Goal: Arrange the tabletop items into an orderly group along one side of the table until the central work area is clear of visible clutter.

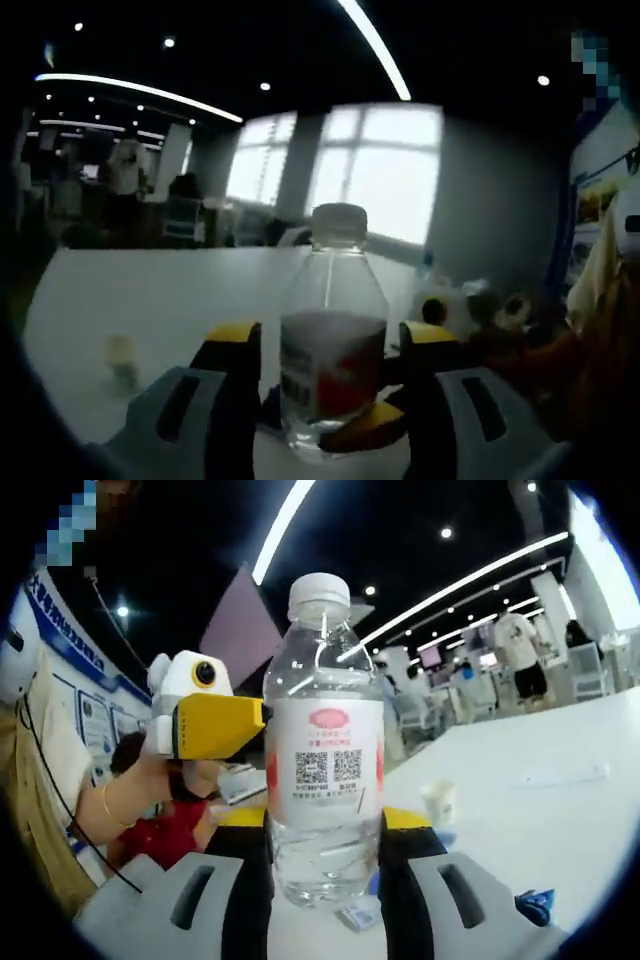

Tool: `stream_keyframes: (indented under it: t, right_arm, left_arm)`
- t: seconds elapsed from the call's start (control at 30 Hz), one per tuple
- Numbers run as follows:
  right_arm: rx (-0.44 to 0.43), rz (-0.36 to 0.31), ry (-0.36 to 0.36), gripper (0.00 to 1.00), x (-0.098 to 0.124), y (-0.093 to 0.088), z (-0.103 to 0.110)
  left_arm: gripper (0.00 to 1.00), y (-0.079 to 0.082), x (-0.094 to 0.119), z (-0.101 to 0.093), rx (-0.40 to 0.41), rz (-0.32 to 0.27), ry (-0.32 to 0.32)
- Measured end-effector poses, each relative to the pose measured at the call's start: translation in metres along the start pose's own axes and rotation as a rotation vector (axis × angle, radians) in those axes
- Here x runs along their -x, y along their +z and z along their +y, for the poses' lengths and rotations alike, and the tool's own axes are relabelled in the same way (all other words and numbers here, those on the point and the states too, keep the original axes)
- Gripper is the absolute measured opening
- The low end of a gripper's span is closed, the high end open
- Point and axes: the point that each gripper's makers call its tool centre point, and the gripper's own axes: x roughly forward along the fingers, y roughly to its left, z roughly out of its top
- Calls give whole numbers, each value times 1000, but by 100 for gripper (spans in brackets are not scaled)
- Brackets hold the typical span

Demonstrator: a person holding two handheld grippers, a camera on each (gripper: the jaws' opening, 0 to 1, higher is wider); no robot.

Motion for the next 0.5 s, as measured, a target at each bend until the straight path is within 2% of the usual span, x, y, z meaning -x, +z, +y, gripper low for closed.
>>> stream_keyframes:
  t: [0.07, 0.13, 0.17, 0.2, 0.3, 0.43, 0.5]
  right_arm:
    - [4, 0, -7, 39, 0, 0, -1]
    - [29, 0, -29, 39, -1, 1, -4]
    - [33, 2, -36, 39, -1, 1, -4]
    - [45, 5, -57, 39, -2, 1, -6]
    - [74, 11, -91, 39, -4, 0, -10]
    - [84, 12, -118, 39, -6, 0, -14]
    - [104, 11, -133, 39, -7, 1, -15]
  left_arm:
    - [57, -3, -1, 2, -3, 6, 31]
    - [56, -3, -1, 6, 6, 0, 70]
    - [55, -5, 1, 11, 13, 13, 115]
    - [55, -4, 0, 12, -1, 5, 130]
    - [55, -1, 0, 12, 25, -21, 174]
    - [53, -5, 2, 21, 24, -8, 279]
    - [53, -5, 1, 20, 13, -11, 292]
